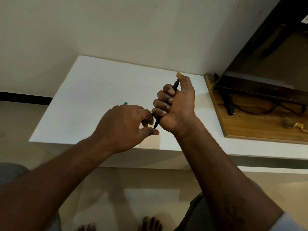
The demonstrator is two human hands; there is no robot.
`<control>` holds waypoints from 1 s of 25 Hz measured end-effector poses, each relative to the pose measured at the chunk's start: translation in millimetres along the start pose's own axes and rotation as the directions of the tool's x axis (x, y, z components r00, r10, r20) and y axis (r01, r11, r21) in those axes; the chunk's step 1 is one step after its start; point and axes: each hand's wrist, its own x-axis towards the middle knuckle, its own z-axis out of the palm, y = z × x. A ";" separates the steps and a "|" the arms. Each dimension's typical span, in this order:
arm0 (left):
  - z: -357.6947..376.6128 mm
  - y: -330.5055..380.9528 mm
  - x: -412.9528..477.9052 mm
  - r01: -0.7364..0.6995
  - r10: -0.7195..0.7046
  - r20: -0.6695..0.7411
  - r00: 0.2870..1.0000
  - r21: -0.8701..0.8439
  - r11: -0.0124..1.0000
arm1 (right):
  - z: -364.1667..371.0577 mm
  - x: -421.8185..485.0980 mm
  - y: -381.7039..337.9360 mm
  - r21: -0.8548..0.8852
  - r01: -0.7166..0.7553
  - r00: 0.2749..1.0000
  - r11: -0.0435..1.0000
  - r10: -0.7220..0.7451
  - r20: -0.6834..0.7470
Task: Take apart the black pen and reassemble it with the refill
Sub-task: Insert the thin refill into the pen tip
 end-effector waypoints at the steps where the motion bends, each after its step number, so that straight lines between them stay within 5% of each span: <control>1: -0.6 0.0 -0.5 0.000 0.000 -0.007 1.000 0.002 1.000 | -0.3 -0.3 -0.3 0.006 -0.008 1.000 1.000 0.008 0.001; 12: -4.0 0.7 0.3 0.018 -0.016 -0.055 0.998 0.029 0.999 | -1.8 3.8 4.1 -0.023 0.011 0.999 1.000 -0.012 -0.031; 20: -7.9 -9.2 5.2 0.067 -0.064 -0.069 0.996 0.037 0.997 | -1.0 4.9 7.9 -0.549 0.165 0.984 0.820 -0.172 0.039; 25: -9.7 -15.0 8.8 0.113 -0.111 -0.056 0.992 0.040 0.993 | -1.5 7.3 10.7 -0.636 0.171 0.985 0.753 -0.156 0.080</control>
